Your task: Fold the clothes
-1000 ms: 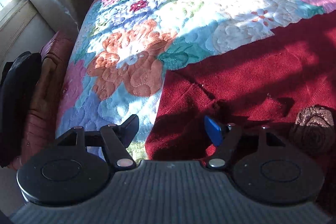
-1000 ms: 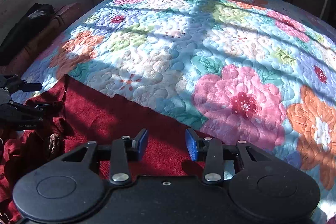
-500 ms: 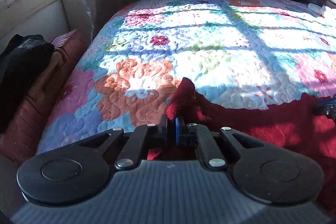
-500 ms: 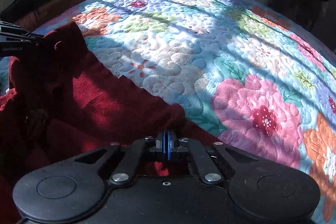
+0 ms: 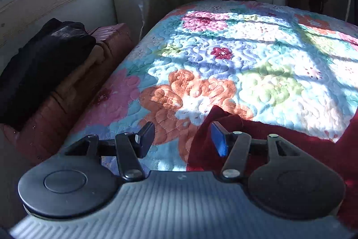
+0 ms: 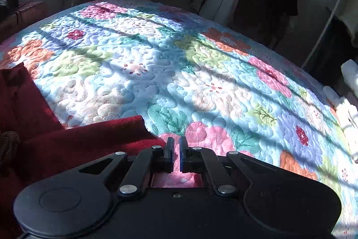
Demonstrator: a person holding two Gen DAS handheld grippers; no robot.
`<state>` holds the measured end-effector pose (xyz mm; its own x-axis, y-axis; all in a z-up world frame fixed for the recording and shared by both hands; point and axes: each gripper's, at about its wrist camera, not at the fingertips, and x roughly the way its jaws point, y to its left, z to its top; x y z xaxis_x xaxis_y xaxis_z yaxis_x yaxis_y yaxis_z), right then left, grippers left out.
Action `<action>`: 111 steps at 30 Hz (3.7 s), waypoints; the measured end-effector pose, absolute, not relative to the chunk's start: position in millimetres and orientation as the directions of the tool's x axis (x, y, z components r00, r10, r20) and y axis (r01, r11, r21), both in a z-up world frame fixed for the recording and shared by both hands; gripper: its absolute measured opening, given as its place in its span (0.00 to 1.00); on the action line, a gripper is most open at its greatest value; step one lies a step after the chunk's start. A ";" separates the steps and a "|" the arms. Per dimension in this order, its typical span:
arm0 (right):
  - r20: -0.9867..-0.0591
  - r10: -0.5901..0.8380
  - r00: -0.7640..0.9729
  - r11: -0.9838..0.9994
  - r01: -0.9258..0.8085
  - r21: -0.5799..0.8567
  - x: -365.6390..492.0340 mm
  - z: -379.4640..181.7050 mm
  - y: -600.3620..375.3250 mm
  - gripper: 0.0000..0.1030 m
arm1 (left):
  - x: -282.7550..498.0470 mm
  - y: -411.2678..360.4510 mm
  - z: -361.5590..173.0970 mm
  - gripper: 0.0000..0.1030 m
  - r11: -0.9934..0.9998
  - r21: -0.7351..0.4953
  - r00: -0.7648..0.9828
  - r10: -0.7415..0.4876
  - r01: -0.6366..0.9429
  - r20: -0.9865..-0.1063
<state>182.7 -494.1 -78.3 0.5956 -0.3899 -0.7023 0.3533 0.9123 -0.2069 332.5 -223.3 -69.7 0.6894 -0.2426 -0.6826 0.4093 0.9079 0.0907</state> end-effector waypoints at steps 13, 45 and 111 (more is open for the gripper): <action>-0.779 0.301 0.550 0.911 0.074 0.405 259.6 -70.0 -414.3 0.25 | 305.9 -203.8 -109.6 0.56 0.892 -0.002 0.503 -0.257 0.451 -0.825; -0.748 0.064 0.661 0.933 0.227 0.280 264.6 -50.1 -392.3 0.46 | 217.0 -111.4 -74.2 0.56 0.939 -0.098 0.557 -0.278 0.331 -0.783; -0.653 -0.192 0.733 0.933 -0.070 -0.354 -147.1 -39.3 -351.3 0.14 | -96.6 -129.9 -54.3 0.09 0.744 -0.003 0.574 -0.518 0.668 -0.634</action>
